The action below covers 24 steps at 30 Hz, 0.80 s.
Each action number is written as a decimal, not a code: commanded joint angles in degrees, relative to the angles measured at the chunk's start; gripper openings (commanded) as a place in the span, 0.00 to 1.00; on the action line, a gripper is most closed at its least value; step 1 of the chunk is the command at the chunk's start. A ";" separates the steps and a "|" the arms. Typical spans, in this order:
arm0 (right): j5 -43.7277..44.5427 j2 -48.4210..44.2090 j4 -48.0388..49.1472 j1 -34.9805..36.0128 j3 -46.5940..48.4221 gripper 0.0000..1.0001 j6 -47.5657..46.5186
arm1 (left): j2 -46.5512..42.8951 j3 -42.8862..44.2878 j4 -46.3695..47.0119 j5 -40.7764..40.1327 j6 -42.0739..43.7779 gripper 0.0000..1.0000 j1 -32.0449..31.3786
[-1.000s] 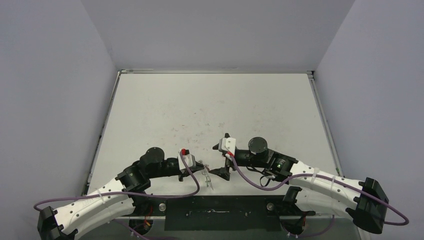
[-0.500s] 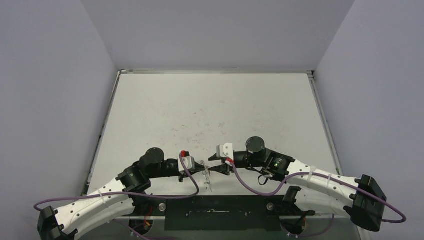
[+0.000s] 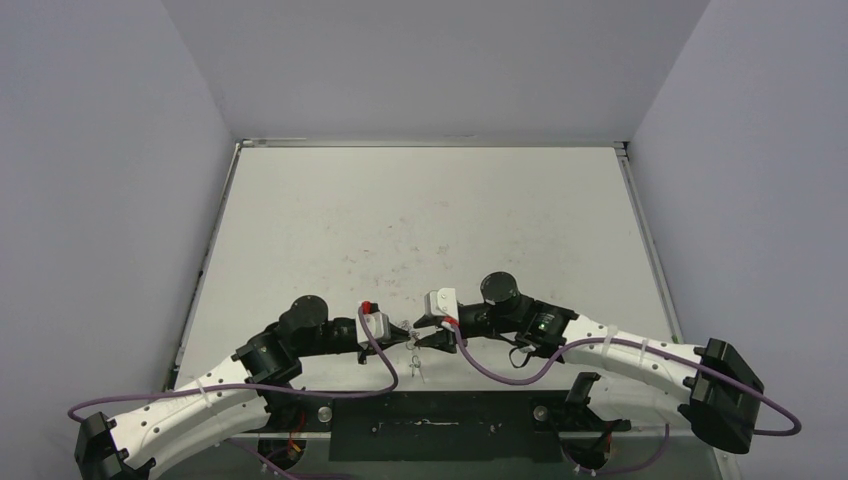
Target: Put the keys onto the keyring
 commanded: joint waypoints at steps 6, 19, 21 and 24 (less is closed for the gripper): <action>-2.40 0.79 4.56 -0.37 3.11 0.32 1.66 | -0.66 0.81 4.07 1.71 0.42 0.00 -0.01; -1.08 -2.34 1.75 -0.40 4.03 0.25 0.28 | -0.40 1.16 3.76 1.79 0.77 0.00 -0.01; -1.81 -2.14 1.63 -0.40 4.20 0.22 0.16 | -0.40 1.25 3.61 1.84 0.86 0.00 -0.01; -2.08 -1.46 0.46 -0.39 4.49 0.22 -0.69 | -0.39 1.42 3.60 1.88 0.90 0.00 -0.01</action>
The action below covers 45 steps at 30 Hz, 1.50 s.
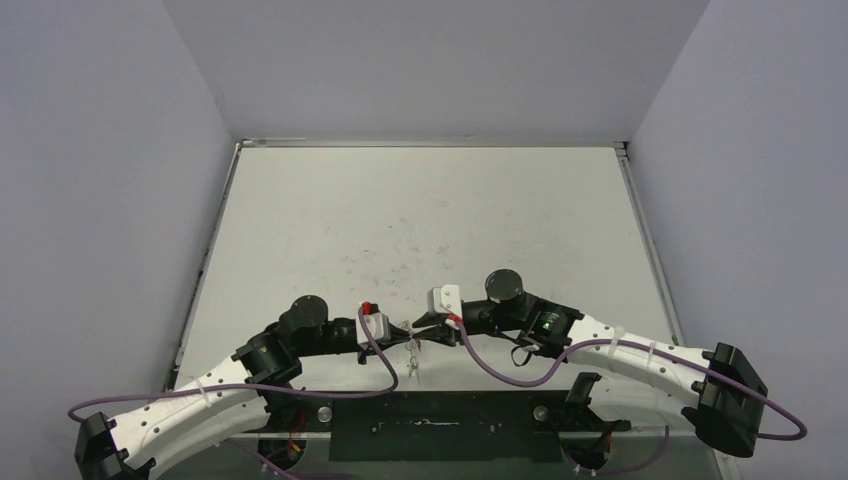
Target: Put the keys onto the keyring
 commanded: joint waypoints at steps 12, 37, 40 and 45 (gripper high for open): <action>-4.10 2.56 0.10 -0.38 4.34 0.20 -1.87 | -0.31 1.42 3.54 1.74 0.69 0.00 -0.01; 1.31 4.74 -24.16 -0.24 14.21 0.00 -7.33 | -3.57 1.15 1.06 -1.70 1.54 0.22 -0.01; 3.63 5.35 -28.38 -0.08 16.66 0.00 -8.19 | -4.40 0.92 1.06 -2.29 1.51 0.25 -0.01; 7.06 7.17 -36.01 0.46 21.58 0.00 -9.90 | -5.23 0.22 1.41 -3.04 1.26 0.28 -0.01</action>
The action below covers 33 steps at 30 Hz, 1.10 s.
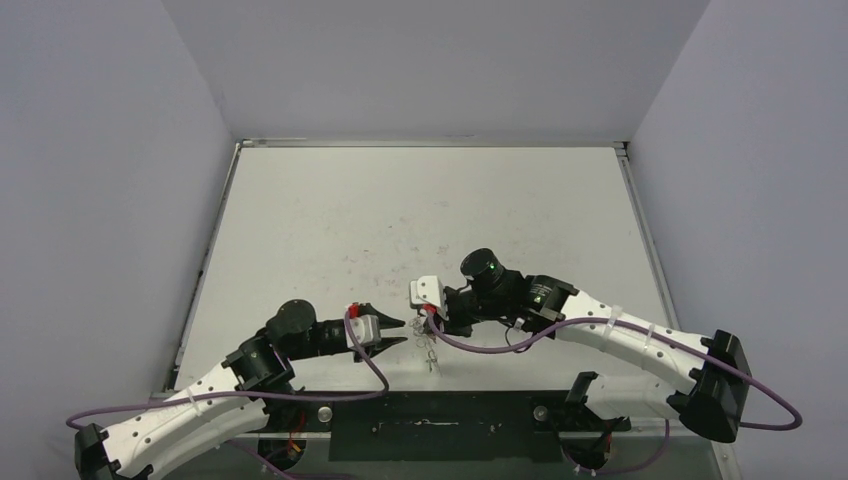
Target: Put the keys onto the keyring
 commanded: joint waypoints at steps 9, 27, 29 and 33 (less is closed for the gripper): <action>5.52 6.52 -15.06 1.27 13.84 0.00 -2.26 | 0.19 -1.87 7.37 -0.81 -1.85 0.29 -0.01; 2.82 7.58 -13.85 2.49 15.38 0.00 0.31 | 8.85 -5.47 23.32 -1.86 -7.15 0.29 -0.03; 2.81 7.73 -13.74 2.60 15.47 0.00 0.37 | 9.92 -5.28 23.70 -1.20 -7.40 0.29 -0.01; 3.10 7.92 -13.72 2.71 15.67 0.00 0.46 | 11.16 -5.08 23.90 -0.90 -7.60 0.29 -0.01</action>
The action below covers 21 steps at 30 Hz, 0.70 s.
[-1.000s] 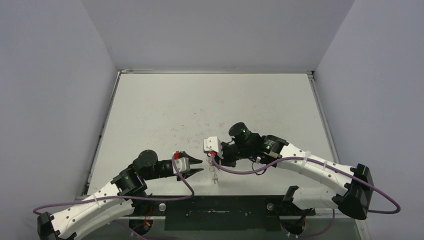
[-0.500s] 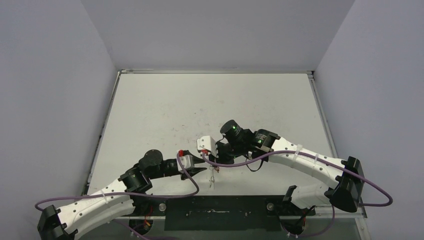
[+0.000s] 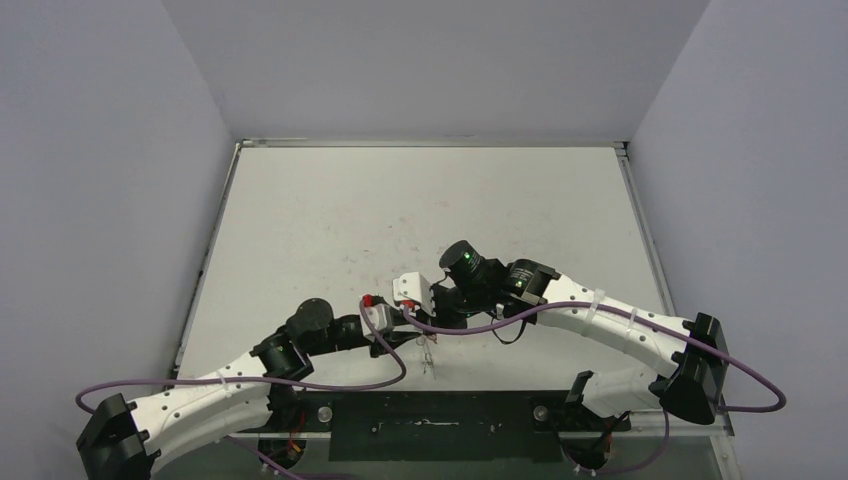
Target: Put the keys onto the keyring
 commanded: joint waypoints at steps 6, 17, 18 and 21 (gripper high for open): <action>-0.49 -0.03 2.60 0.72 2.99 0.00 1.17 | 0.95 0.45 5.70 1.92 -1.38 0.27 -0.02; -0.39 -0.03 2.99 0.98 3.51 0.00 1.78 | 2.70 0.71 5.76 0.84 -1.68 0.27 -0.04; -0.40 -0.01 3.03 1.05 3.53 0.00 1.86 | 2.81 0.78 5.89 0.77 -1.72 0.26 -0.01; -0.48 0.01 3.18 1.15 3.52 0.00 1.96 | 3.22 0.95 6.32 0.82 -1.69 0.23 -0.01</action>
